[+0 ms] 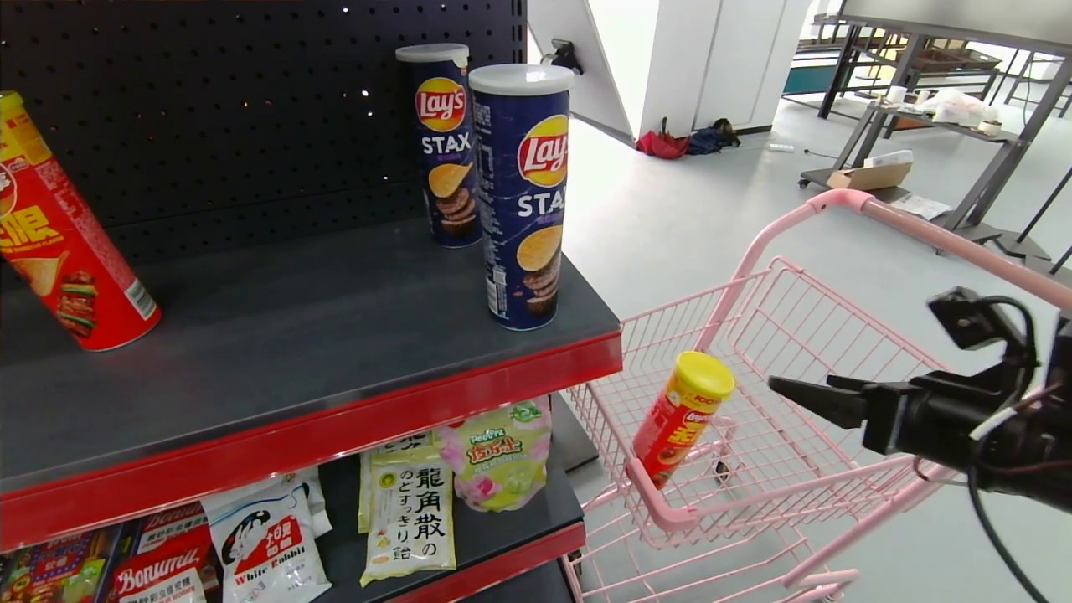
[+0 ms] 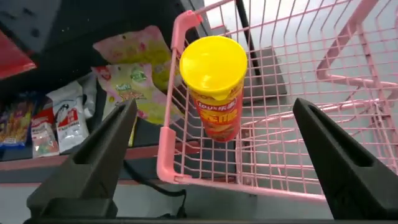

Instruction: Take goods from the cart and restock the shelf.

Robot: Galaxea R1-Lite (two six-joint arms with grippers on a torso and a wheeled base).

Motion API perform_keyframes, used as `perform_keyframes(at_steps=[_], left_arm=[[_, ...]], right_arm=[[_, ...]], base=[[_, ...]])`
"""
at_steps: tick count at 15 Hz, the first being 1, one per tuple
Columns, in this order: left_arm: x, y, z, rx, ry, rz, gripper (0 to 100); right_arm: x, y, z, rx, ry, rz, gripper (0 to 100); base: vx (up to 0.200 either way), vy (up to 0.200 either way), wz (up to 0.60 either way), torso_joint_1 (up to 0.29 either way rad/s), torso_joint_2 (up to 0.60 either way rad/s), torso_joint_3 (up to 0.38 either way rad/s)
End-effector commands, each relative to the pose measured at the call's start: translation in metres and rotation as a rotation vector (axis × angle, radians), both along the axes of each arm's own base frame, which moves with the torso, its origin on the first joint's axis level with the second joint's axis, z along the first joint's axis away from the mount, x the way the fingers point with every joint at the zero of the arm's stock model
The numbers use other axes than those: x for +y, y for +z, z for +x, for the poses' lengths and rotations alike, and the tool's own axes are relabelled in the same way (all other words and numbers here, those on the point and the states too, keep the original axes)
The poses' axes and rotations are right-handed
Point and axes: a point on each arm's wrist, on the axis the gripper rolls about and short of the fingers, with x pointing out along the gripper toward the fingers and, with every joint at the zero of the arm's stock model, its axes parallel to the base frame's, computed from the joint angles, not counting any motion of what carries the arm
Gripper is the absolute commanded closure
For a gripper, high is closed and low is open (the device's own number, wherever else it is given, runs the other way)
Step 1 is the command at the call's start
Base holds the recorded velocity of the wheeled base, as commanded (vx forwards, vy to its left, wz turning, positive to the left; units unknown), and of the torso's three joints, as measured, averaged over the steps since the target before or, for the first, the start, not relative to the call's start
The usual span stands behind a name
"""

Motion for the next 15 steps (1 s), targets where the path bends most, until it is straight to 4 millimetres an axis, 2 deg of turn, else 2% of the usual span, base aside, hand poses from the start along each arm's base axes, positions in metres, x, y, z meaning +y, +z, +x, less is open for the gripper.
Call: perform_keyframes(at_steps=[1, 3, 4, 5, 6, 8, 10, 15], left_arm=[[0.0, 0.0, 0.0, 0.001, 0.0, 0.001, 0], [0.0, 0.0, 0.0, 0.001, 0.0, 0.001, 0], [0.0, 0.0, 0.0, 0.001, 0.0, 0.001, 0], [0.0, 0.0, 0.0, 0.001, 0.0, 0.001, 0], [0.0, 0.0, 0.0, 0.001, 0.0, 0.001, 0], [0.0, 0.0, 0.0, 0.001, 0.0, 0.007, 0], [0.0, 0.0, 0.0, 0.001, 0.0, 0.007, 0], [0.0, 0.0, 0.0, 0.001, 0.0, 0.008, 0]], right_arm=[[0.014, -0.063, 0.035, 0.162, 0.048, -0.023, 0], [0.017, -0.067, 0.038, 0.171, 0.056, -0.025, 0], [0.023, -0.082, 0.051, 0.211, 0.057, -0.042, 0], [0.025, -0.088, 0.062, 0.196, 0.039, -0.048, 0], [0.025, -0.088, 0.062, 0.196, 0.039, -0.048, 0], [0.034, -0.095, 0.081, 0.144, 0.036, -0.048, 0], [0.041, -0.1, 0.09, 0.141, 0.029, -0.056, 0], [0.049, -0.105, 0.104, 0.13, 0.028, -0.056, 0]], base=[[0.0, 0.0, 0.0, 0.0, 0.0, 0.0], [0.0, 0.0, 0.0, 0.0, 0.0, 0.0], [0.0, 0.0, 0.0, 0.0, 0.0, 0.0], [0.0, 0.0, 0.0, 0.0, 0.0, 0.0], [0.0, 0.0, 0.0, 0.0, 0.0, 0.0], [0.0, 0.0, 0.0, 0.0, 0.0, 0.0], [0.0, 0.0, 0.0, 0.0, 0.0, 0.0], [0.0, 0.0, 0.0, 0.0, 0.0, 0.0]])
